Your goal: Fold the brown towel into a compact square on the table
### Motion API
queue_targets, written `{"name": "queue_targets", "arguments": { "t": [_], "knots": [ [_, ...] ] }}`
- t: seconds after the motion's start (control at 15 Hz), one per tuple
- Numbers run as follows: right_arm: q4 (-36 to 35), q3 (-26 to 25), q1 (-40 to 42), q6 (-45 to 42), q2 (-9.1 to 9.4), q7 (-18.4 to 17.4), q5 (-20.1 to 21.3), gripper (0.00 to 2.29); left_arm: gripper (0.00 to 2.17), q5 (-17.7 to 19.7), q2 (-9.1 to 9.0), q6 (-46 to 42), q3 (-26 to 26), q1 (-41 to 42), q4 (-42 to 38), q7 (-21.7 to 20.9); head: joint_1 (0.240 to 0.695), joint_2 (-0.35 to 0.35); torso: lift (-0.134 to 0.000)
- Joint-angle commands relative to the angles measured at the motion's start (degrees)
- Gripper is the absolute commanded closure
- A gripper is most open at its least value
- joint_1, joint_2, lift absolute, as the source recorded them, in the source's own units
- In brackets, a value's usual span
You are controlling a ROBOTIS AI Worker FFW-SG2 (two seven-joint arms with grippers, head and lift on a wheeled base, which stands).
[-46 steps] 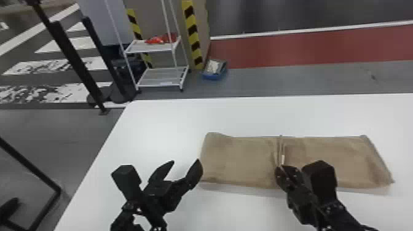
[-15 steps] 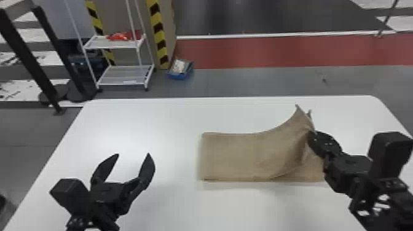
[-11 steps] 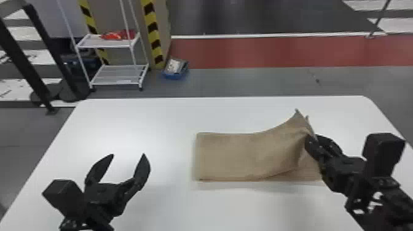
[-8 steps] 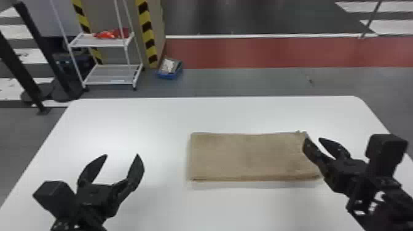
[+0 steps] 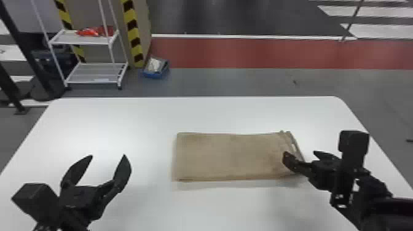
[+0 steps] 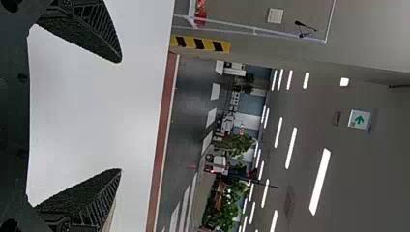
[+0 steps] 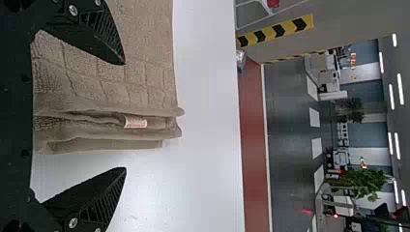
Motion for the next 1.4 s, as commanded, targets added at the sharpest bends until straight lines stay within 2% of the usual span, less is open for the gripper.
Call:
{"name": "queue_targets", "arguments": {
  "t": [0.0, 0.4, 0.53, 0.67, 0.87, 1.07, 1.2, 1.33],
  "knots": [
    [4.1, 1.1, -2.0, -0.4, -0.04, 0.0, 1.3, 0.09, 0.07, 0.0, -0.24, 0.0, 0.0, -0.1, 0.0, 0.0, 0.695, -0.022, -0.118],
    [9.3, 2.4, -4.1, -1.5, -0.04, 0.5, 2.5, 0.21, 0.07, 0.0, -0.24, 0.2, 0.0, -0.4, 0.5, -0.3, 0.695, -0.012, -0.118],
    [9.6, 2.5, -4.2, -1.8, 0.05, 0.9, 2.5, 0.38, 0.07, 0.0, -0.24, 0.2, 0.0, -0.4, 0.7, -0.3, 0.695, -0.01, -0.118],
    [8.9, 2.3, -3.8, -2.3, 0.05, 2.0, 1.9, 0.68, 0.07, 0.0, -0.24, 0.2, 0.0, -0.4, 0.8, -0.3, 0.695, -0.007, -0.118],
    [6.4, 2.1, -2.7, -3.4, 0.31, 2.0, 1.8, 1.03, 0.07, 0.1, -0.24, 0.2, 0.0, -0.4, 0.8, -0.3, 0.695, 0.0, -0.118],
    [3.0, 1.1, -1.2, -5.3, 0.58, 2.0, 0.8, 1.03, 0.07, 0.1, -0.24, 0.2, 0.0, -0.3, 0.8, -0.4, 0.695, 0.0, -0.118],
    [-1.7, 0.8, 0.0, -5.1, 0.93, 2.0, 0.1, 1.03, 0.07, 0.2, -0.24, 0.0, 0.0, -0.2, 0.8, -0.5, 0.695, -0.001, -0.118],
    [-8.2, 2.7, 2.3, -4.8, 1.28, 2.0, 0.1, 1.03, 0.07, 0.2, -0.24, 0.0, 0.0, -0.1, 0.8, -0.5, 0.695, 0.0, -0.118]
  ]
}}
